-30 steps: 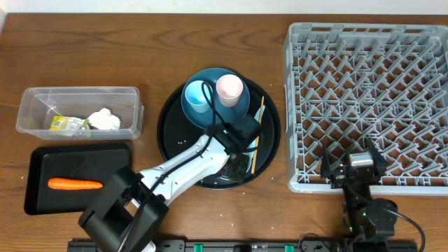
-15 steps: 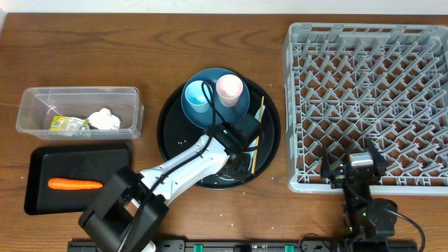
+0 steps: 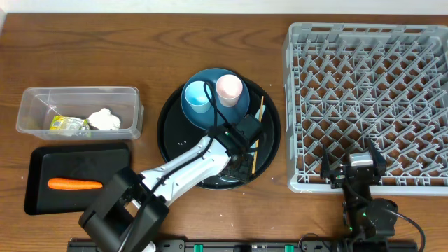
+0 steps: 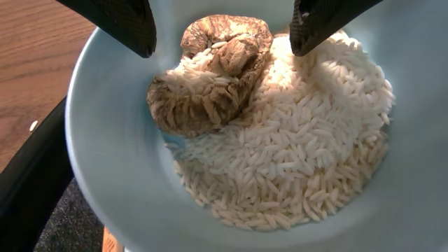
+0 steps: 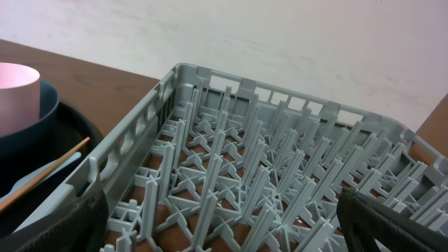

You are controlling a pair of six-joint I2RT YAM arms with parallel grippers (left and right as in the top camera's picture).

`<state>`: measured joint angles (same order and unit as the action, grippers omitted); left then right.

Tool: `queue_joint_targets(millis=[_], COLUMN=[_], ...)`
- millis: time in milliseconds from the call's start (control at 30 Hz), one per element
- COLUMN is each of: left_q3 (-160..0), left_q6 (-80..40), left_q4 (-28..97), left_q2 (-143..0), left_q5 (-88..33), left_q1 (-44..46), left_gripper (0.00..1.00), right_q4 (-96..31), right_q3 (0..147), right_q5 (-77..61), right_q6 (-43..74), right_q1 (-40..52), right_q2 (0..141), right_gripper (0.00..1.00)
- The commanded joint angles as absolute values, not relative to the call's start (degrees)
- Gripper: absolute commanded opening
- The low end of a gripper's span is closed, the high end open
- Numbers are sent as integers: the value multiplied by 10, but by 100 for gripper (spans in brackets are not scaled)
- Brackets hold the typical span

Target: Sort waste into correct bins and load items into the dishwasher rack

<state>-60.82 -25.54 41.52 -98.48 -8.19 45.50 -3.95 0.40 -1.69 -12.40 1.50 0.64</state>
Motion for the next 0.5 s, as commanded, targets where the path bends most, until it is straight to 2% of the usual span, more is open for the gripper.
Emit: queue_joint_targets(millis=[0,367,467], left_q3=[-601,-601,-601], left_q6=[-256,-253,-253], left_q4=[414,390,384], left_q2=[-990,-1026,-1026], left_q5=[-83,-83,-83], left_q1=[457,457,457], left_gripper=[63,63,59], right_q4=[-41,-41,-41], right_q3=[3,3,3], right_q5=[-15,-15,-15], right_q6=[-127,-127,-127], right_q1=[11,11,11], right_q2=[4,4,4], right_gripper=[99,99,99])
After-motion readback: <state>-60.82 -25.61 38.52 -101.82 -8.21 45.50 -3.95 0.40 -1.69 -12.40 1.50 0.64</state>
